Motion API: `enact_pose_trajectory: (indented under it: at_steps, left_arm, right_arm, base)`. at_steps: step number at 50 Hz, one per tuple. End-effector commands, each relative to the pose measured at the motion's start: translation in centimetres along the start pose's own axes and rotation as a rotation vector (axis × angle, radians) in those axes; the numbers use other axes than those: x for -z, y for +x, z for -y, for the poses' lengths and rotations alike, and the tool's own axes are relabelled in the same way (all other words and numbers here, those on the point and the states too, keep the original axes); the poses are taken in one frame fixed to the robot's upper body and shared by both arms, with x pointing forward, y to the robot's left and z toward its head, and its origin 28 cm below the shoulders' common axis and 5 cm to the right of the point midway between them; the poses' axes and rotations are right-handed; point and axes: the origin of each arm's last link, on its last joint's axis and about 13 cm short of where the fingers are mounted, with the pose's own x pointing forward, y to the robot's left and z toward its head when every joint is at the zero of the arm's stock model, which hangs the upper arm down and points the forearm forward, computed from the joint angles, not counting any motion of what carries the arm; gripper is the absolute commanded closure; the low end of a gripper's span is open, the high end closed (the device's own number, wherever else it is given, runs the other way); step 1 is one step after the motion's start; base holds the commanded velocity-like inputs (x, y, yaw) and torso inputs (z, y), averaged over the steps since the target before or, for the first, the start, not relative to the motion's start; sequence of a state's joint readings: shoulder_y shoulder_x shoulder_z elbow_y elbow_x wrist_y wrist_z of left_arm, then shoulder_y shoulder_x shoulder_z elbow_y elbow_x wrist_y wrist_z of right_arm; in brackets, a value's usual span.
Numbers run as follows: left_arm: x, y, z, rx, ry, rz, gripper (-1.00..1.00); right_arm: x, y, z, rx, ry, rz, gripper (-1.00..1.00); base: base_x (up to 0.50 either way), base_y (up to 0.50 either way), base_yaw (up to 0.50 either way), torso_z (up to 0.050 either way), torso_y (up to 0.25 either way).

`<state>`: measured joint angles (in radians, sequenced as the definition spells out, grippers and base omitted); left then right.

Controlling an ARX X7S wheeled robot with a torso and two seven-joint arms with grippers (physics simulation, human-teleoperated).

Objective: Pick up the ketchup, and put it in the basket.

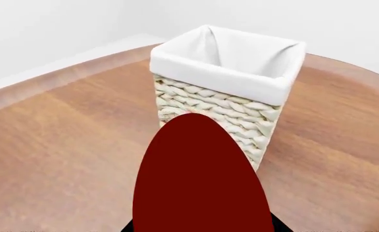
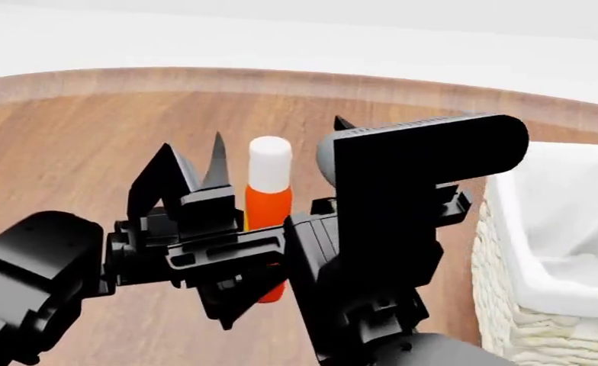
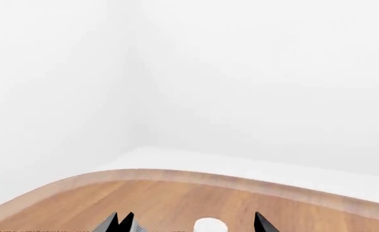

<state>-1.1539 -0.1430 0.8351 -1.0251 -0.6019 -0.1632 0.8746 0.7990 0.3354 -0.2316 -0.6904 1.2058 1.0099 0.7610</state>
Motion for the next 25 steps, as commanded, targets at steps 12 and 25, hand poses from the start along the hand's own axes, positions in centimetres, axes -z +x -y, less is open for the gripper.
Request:
enact_pose_trajectory:
  at_steps: [12, 25]
  left_arm:
    - [-0.1, 0.1, 0.3, 0.009, -0.002, 0.008, 1.0]
    - [0.1, 0.0, 0.4, 0.014, -0.002, 0.002, 1.0]
  right_arm:
    - [-0.7, 2.4, 1.4, -0.031, 0.146, -0.065, -1.0]
    - [0.5, 3.5, 3.0, 0.025, 0.194, -0.098, -1.0]
  base:
    - [0.0, 0.0, 0.0, 0.001, 0.0]
    - [0.0, 0.0, 0.0, 0.0, 0.0]
